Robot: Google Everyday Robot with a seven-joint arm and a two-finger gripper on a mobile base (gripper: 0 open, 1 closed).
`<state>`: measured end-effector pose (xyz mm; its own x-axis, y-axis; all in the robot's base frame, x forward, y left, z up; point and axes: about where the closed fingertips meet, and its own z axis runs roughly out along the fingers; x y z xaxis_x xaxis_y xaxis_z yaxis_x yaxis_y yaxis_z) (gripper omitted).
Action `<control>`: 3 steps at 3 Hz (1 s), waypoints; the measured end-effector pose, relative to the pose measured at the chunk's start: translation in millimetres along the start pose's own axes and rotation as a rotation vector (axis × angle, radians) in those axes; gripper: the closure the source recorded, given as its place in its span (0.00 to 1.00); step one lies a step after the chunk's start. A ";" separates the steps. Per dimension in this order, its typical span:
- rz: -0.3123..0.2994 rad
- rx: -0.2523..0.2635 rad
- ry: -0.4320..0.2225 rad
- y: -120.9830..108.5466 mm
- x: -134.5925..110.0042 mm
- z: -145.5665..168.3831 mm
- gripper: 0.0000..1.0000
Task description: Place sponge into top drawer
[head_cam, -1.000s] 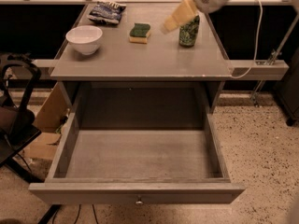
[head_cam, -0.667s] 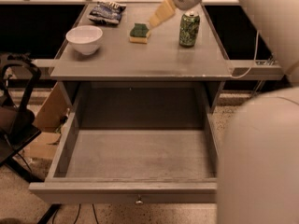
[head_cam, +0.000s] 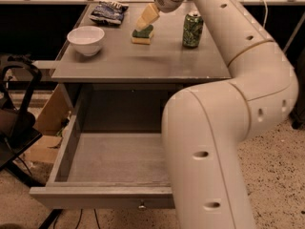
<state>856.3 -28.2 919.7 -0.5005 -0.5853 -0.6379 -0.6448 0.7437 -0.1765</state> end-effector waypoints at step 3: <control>0.294 0.047 0.005 4.0 -22.9 39.8 0.00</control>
Offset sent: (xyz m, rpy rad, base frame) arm 0.1250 0.0144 0.0445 0.2526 0.0844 -0.3311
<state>888.2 1.1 903.8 -0.6647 -0.3440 -0.6632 -0.4443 0.8957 -0.0193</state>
